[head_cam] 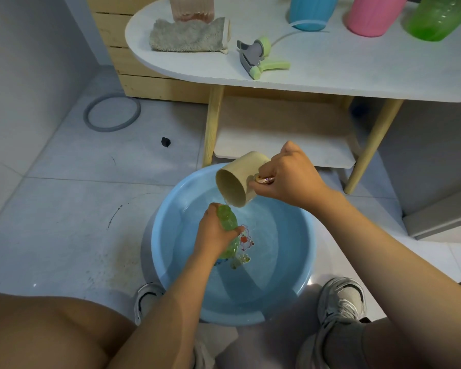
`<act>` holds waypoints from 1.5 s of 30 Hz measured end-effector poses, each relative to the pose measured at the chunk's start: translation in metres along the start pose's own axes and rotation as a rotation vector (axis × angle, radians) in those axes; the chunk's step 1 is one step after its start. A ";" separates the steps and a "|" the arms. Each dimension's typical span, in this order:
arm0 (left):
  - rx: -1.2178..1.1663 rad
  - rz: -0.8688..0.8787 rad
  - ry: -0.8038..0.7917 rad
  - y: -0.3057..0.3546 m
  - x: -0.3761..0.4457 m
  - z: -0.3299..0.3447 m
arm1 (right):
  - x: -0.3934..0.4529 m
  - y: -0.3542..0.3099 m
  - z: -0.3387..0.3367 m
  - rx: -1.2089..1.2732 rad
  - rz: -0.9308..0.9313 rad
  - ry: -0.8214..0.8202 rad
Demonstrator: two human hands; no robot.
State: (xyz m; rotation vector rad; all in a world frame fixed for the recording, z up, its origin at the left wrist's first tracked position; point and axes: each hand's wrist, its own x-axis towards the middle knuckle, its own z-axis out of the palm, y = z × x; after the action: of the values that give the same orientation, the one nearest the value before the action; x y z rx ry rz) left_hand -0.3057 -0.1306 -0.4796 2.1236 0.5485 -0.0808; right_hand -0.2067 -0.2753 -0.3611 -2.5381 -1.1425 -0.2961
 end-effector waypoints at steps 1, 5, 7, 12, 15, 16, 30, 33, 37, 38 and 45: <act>-0.009 0.001 0.001 -0.001 0.000 0.000 | -0.002 0.004 0.002 0.031 0.044 0.000; -0.019 0.007 0.007 -0.003 0.000 0.001 | -0.007 0.014 0.006 0.013 0.161 -0.057; -0.019 0.001 0.015 -0.003 0.000 0.001 | -0.011 0.017 0.011 -0.022 0.210 -0.122; -0.042 -0.007 0.037 -0.004 -0.001 0.000 | -0.024 0.031 0.034 0.085 0.439 -0.207; -0.041 -0.002 0.053 -0.007 0.000 -0.001 | -0.035 0.036 0.046 0.000 0.459 -0.294; -0.037 -0.003 0.060 -0.008 0.000 -0.001 | -0.039 0.035 0.051 -0.088 0.384 -0.285; -0.033 -0.026 0.079 -0.010 -0.002 -0.007 | -0.066 0.024 0.101 -0.115 0.231 -0.364; -0.040 -0.018 0.089 -0.008 -0.002 -0.009 | -0.067 0.019 0.090 -0.122 0.307 -0.279; -0.045 -0.003 0.095 0.006 -0.004 -0.016 | -0.061 0.029 0.068 0.350 0.781 -0.152; -0.051 0.003 0.092 0.011 -0.005 -0.019 | -0.060 0.032 0.062 0.561 0.930 -0.130; -0.044 0.142 0.052 0.078 -0.012 -0.066 | -0.038 0.026 -0.003 1.153 1.014 -0.008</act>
State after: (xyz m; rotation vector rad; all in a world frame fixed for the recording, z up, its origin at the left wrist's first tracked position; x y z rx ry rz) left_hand -0.2936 -0.1203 -0.3779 2.1202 0.4246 0.0659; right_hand -0.2121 -0.3188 -0.3766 -1.6883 0.1497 0.4940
